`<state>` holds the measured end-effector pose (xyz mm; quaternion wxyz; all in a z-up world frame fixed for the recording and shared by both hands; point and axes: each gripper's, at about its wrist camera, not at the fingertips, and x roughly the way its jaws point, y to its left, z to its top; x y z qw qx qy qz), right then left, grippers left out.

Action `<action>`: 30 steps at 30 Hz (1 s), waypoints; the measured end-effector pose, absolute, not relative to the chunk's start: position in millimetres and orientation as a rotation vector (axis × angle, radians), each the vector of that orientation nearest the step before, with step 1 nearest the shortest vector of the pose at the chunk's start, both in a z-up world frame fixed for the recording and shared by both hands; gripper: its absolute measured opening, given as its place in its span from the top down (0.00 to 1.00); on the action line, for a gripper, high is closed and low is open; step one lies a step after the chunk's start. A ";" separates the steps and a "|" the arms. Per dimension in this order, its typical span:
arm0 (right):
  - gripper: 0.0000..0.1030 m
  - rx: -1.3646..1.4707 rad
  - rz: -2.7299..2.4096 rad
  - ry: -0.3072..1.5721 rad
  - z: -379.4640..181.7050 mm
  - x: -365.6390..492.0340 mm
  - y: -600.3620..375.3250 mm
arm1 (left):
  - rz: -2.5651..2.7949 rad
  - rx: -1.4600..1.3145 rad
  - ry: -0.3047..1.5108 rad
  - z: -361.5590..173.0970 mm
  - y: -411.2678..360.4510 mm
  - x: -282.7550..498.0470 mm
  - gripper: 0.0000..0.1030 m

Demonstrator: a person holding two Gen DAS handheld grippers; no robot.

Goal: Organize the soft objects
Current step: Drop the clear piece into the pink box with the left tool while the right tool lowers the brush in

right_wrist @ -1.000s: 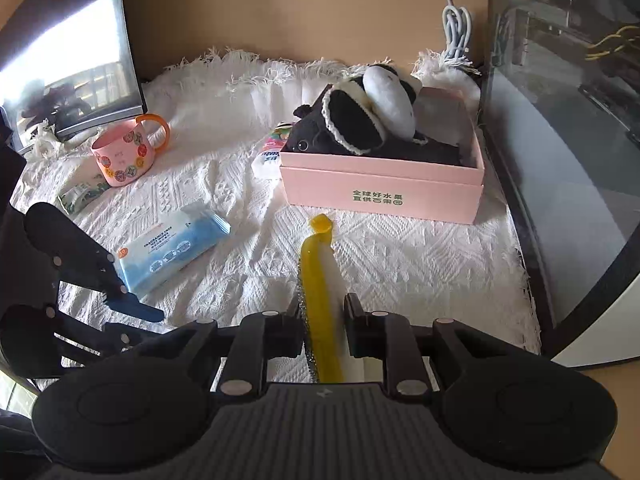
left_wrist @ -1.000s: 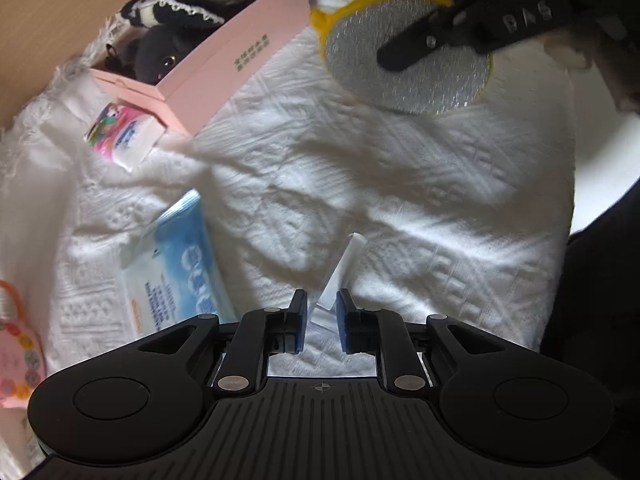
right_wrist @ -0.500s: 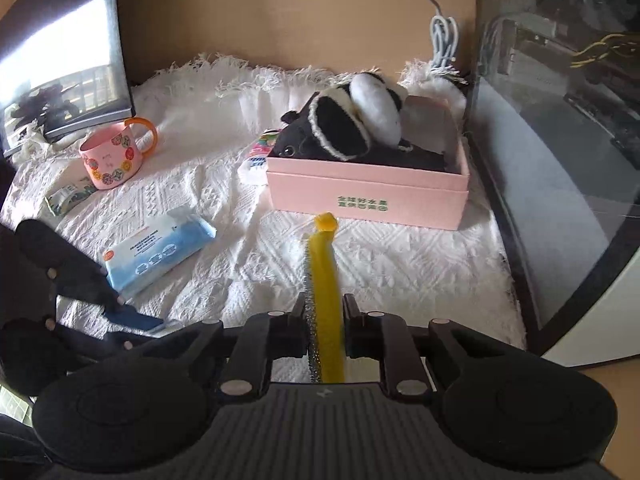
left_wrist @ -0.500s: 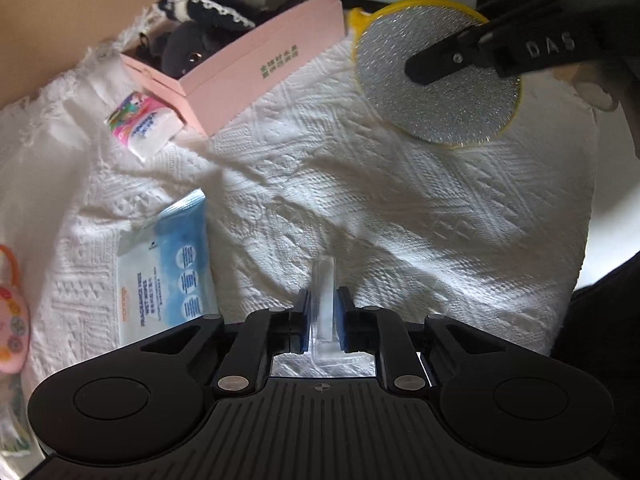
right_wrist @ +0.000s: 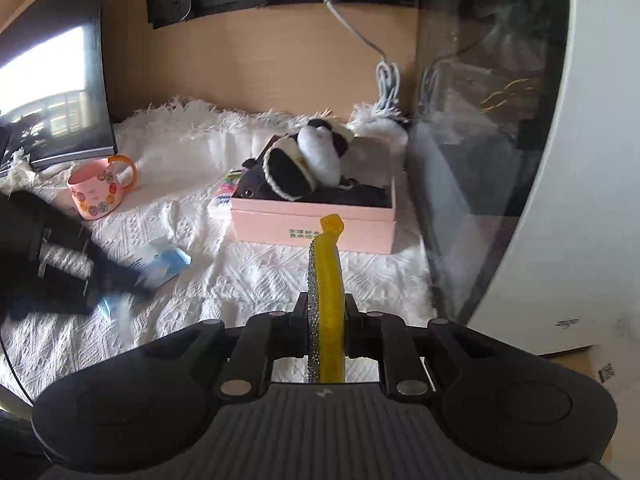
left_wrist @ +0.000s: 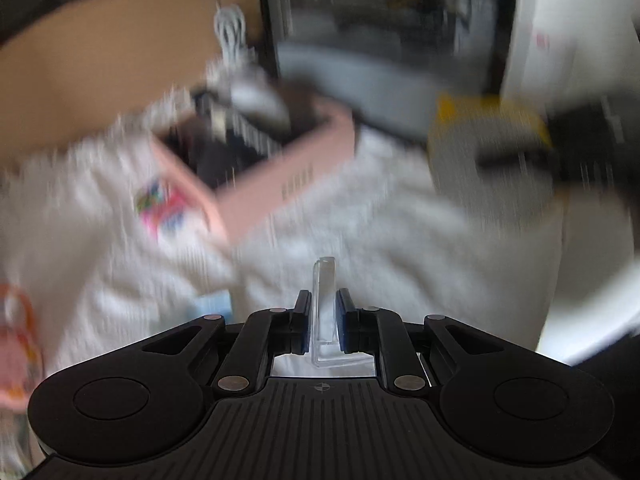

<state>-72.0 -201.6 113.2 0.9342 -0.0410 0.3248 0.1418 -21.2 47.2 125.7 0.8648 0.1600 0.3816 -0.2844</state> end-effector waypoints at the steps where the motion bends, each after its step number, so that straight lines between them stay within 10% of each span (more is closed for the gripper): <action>1: 0.86 -0.086 0.285 0.655 115.3 -74.5 -202.0 | -0.599 0.324 0.771 136.2 41.8 -10.9 0.85; 14: 0.86 -0.108 0.199 0.594 122.0 -78.1 -205.0 | -0.396 -0.102 0.718 150.6 -9.2 175.8 0.82; 30: 0.86 -0.260 0.128 0.346 158.9 118.4 -136.4 | -0.212 -0.385 0.713 122.6 115.3 57.6 0.82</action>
